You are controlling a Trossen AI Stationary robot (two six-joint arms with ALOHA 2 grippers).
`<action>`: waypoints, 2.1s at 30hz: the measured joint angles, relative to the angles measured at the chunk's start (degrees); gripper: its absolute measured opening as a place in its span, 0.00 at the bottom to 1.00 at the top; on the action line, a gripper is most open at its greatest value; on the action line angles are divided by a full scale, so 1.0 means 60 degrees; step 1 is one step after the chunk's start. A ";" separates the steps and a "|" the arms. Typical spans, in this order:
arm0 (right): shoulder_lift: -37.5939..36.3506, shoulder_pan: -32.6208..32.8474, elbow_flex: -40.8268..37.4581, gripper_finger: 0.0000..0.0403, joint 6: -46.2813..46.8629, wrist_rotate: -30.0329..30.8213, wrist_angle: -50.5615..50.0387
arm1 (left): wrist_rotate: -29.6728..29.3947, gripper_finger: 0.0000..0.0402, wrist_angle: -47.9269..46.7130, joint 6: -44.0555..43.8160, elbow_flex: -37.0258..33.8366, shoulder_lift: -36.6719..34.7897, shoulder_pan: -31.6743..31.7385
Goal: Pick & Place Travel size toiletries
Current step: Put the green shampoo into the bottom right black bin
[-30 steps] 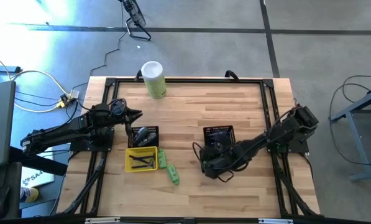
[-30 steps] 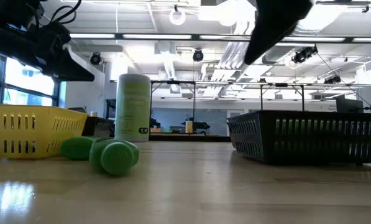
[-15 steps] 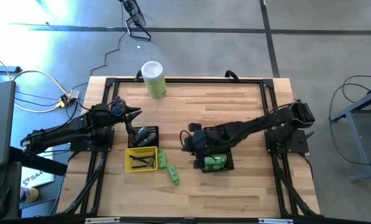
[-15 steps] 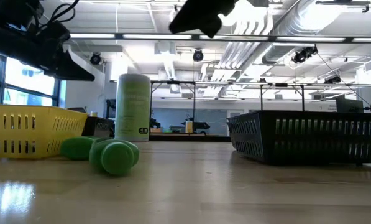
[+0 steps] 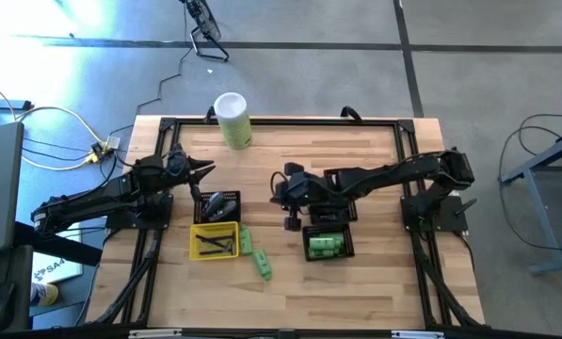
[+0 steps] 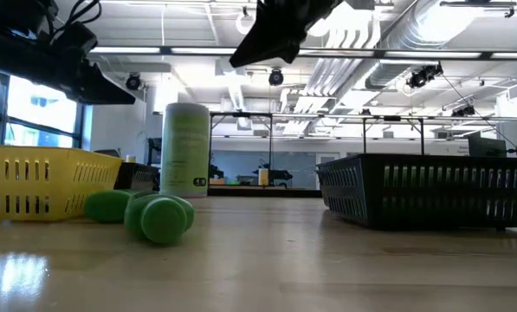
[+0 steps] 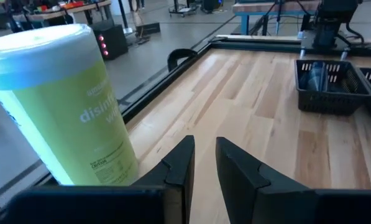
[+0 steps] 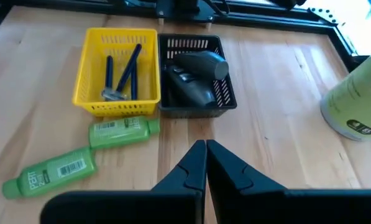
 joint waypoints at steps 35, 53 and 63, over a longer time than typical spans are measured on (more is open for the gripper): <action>0.0011 0.0845 -0.2059 0.01 0.2425 0.0522 0.2608 | 0.0532 0.16 -0.0942 -0.1525 0.0000 0.0000 -0.0001; 0.0036 0.0845 -0.2051 0.01 0.3462 -0.1448 0.3997 | 0.0470 0.16 -0.0940 -0.1485 0.0000 0.0000 0.0000; 0.0070 0.0983 -0.2051 0.01 0.5420 -0.0952 0.4302 | 0.0474 0.16 -0.0940 -0.1481 0.0000 0.0000 0.0000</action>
